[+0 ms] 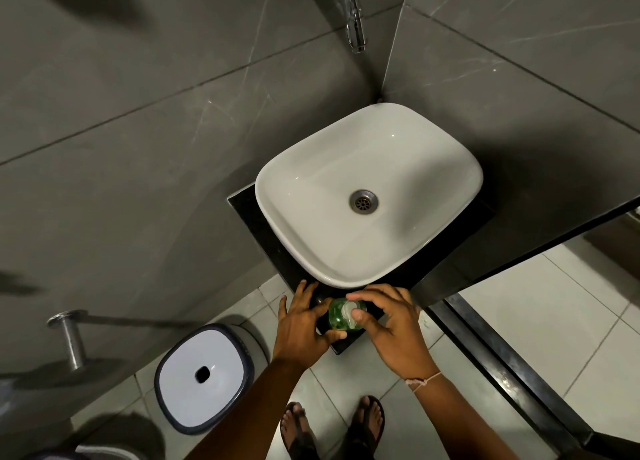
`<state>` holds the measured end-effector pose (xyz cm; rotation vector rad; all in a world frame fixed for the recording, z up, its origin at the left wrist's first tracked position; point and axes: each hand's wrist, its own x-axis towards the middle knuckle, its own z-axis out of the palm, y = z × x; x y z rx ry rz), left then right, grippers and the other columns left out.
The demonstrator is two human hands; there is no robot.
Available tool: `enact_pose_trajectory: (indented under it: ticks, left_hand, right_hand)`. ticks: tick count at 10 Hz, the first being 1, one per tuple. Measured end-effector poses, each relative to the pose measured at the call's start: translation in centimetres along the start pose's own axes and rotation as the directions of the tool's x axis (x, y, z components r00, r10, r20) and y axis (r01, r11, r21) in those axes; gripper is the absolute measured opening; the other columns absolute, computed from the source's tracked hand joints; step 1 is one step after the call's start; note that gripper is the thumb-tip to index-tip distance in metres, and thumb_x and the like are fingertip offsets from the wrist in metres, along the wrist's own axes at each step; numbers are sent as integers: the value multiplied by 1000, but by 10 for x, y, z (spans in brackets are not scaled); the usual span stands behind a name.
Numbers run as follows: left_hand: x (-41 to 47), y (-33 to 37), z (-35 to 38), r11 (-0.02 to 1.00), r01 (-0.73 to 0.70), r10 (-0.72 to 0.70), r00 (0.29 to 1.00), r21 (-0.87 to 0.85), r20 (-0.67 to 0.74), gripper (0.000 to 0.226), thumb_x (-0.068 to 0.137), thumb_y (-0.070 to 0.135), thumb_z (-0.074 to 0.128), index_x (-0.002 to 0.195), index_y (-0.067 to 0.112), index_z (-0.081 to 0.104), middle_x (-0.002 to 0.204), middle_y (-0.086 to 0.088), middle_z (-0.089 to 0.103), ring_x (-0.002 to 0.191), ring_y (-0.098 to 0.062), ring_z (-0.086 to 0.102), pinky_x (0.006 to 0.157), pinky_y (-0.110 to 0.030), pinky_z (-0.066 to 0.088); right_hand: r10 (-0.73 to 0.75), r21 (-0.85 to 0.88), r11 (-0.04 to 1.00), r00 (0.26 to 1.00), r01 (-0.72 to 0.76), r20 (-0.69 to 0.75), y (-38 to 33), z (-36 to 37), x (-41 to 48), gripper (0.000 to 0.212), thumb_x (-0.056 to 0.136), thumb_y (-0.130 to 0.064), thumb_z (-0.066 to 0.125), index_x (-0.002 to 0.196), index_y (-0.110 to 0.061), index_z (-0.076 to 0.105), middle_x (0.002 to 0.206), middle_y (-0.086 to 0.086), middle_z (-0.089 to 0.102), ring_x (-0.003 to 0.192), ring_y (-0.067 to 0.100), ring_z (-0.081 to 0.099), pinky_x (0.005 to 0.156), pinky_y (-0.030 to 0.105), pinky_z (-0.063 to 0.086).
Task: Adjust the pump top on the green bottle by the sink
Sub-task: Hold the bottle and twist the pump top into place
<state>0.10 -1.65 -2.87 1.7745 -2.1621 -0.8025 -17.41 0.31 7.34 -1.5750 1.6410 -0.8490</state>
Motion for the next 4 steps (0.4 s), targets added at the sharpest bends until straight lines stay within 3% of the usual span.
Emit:
enact_pose_trajectory:
  ticks: [2, 4]
  left_hand:
    - [-2, 0, 0, 1000, 7, -7, 1000, 19, 14, 69, 70, 61, 69, 131, 40, 48, 158, 0, 22, 147, -20, 2, 115, -56, 1]
    - [-12, -6, -7, 996, 50, -54, 997, 71, 58, 84, 71, 65, 65, 142, 36, 32, 160, -1, 12, 147, -21, -4, 116, -56, 2]
  right_hand:
    - [-9, -11, 1000, 1000, 9, -6, 5, 0, -1, 28, 82, -29, 71, 101, -50, 66, 107, -24, 62, 108, 13, 50, 93, 49, 43]
    - [108, 214, 972, 994, -101, -22, 0, -12, -9, 31, 89, -42, 53, 118, -39, 63, 111, -11, 67, 115, 15, 56, 101, 41, 46]
